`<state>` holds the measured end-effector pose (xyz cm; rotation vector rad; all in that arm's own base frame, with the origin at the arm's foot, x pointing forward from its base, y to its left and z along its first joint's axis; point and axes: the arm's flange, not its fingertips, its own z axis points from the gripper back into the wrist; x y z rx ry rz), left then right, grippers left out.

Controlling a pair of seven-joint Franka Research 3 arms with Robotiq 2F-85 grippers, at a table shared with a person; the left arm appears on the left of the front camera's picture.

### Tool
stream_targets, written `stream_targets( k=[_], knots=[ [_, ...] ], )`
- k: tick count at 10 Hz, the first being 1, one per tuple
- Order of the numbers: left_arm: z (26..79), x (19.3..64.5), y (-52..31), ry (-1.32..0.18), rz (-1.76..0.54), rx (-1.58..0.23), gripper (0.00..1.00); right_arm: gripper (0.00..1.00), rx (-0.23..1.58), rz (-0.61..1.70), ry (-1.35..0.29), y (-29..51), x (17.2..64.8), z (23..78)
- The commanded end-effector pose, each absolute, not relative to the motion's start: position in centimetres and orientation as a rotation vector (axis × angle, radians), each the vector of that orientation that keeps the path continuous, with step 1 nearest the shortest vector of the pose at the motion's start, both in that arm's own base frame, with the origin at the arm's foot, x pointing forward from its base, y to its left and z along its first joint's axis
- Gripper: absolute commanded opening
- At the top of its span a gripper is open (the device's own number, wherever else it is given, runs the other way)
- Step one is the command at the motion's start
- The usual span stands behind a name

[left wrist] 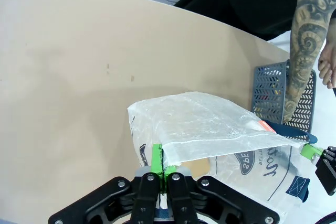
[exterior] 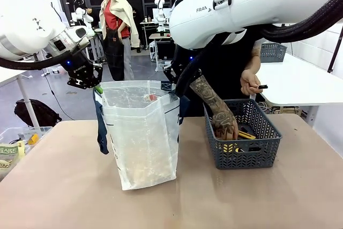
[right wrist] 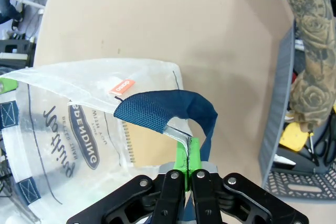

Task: Transfer purchased items from the store into the shopping bag.
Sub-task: Move the Reusable shopping bag to the right side of the table.

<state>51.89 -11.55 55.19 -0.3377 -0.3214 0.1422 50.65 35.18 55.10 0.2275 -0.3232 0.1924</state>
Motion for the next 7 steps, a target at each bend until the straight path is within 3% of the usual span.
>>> stream_targets(
  k=[1,7],
  knots=[
    [55.35,51.72,-11.32,-0.323,0.16,-0.34,0.0,0.0,0.234,0.183,-0.318,34.82,50.67,55.18],
    [55.35,51.72,-11.32,-0.323,0.16,-0.34,0.0,0.0,0.234,0.183,-0.318,34.82,50.67,55.18]
  ],
)
